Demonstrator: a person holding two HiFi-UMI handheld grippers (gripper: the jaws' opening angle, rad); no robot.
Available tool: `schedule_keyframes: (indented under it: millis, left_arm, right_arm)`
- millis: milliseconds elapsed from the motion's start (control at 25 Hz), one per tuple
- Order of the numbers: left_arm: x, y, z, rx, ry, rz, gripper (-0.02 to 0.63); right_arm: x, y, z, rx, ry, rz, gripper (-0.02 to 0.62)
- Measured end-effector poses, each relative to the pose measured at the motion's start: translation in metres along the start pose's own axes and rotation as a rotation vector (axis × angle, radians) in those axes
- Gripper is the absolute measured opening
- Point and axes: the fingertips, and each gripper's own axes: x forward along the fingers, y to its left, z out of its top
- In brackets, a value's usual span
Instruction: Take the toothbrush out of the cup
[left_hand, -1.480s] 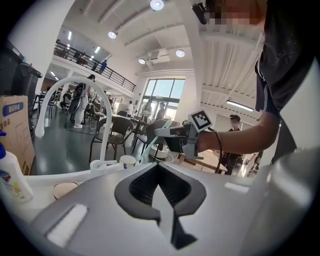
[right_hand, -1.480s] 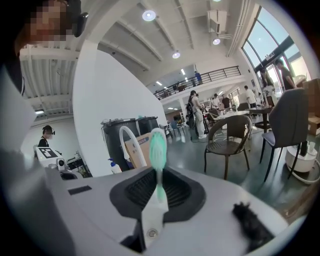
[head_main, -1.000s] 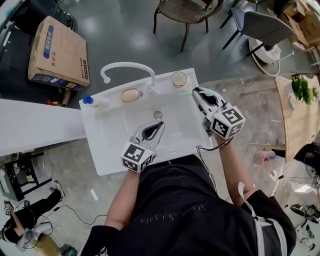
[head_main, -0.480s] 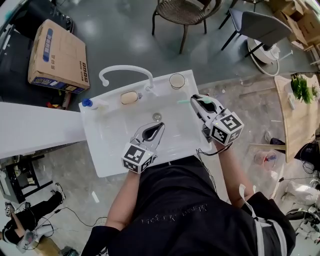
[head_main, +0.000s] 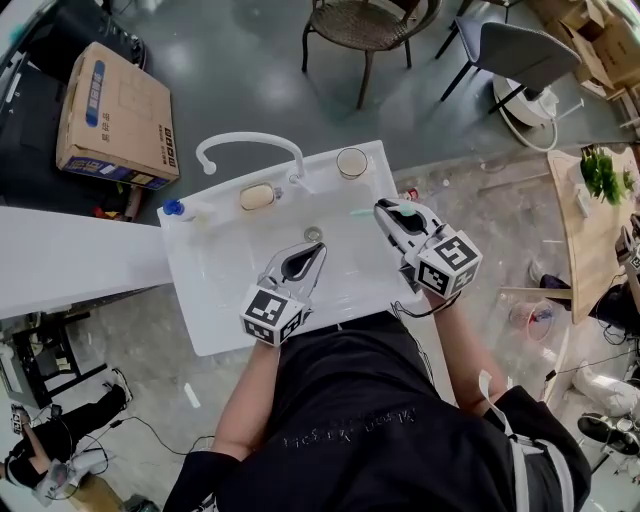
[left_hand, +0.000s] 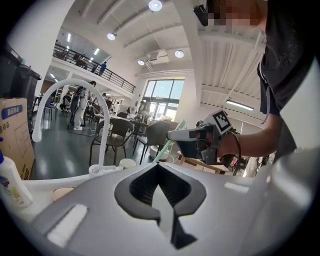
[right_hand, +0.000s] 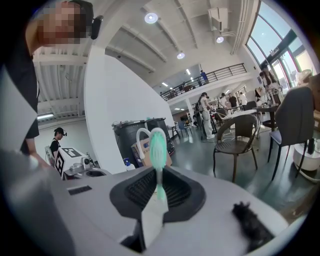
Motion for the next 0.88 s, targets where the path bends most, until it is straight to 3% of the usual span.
schedule_keyframes:
  millis: [880]
  left_arm:
    - [-0.005,0.001,0.000,0.009,-0.002,0.019,0.006]
  right_arm:
    - [-0.002,0.014,-0.011,-0.013,0.024,0.039,0.043]
